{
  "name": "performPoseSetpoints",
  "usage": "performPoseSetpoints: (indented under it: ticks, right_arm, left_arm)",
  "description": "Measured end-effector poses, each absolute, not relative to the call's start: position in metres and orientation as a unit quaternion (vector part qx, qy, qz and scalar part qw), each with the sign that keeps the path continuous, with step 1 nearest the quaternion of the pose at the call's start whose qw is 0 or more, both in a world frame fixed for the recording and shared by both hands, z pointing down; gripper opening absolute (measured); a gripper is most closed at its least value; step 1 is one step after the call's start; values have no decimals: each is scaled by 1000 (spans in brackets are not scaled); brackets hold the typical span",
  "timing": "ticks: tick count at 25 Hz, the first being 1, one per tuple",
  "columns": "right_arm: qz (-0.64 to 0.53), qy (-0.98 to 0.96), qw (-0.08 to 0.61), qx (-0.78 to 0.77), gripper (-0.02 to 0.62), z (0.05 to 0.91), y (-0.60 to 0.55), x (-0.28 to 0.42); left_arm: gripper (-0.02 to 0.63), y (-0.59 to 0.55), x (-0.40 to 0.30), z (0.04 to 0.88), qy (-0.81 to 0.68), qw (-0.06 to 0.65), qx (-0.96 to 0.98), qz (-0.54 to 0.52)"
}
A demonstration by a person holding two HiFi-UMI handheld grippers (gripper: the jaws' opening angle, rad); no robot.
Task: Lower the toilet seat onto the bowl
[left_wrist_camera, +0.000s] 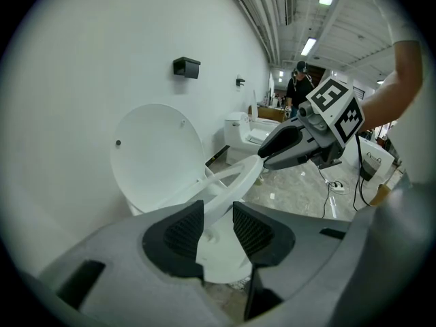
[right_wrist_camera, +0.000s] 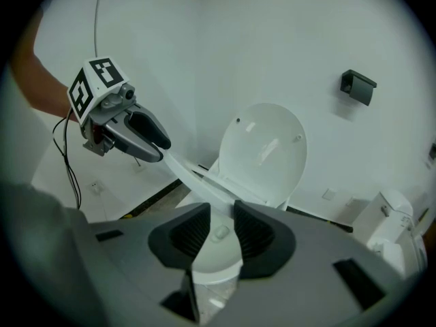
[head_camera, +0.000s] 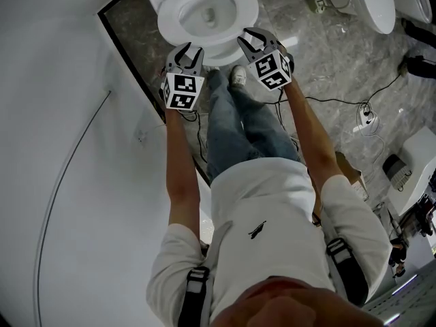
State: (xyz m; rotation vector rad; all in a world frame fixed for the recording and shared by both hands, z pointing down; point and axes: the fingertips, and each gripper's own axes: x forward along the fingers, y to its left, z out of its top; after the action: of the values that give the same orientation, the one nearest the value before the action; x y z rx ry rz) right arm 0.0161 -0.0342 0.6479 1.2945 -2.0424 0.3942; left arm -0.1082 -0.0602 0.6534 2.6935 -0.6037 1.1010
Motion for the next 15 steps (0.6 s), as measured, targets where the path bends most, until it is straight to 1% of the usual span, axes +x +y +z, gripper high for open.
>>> performPoseSetpoints:
  ticks: [15]
  right_arm:
    - [179,-779,366,477,110,680,-5,7]
  left_arm:
    - [130,-33,-117,683,-191,122,899,375]
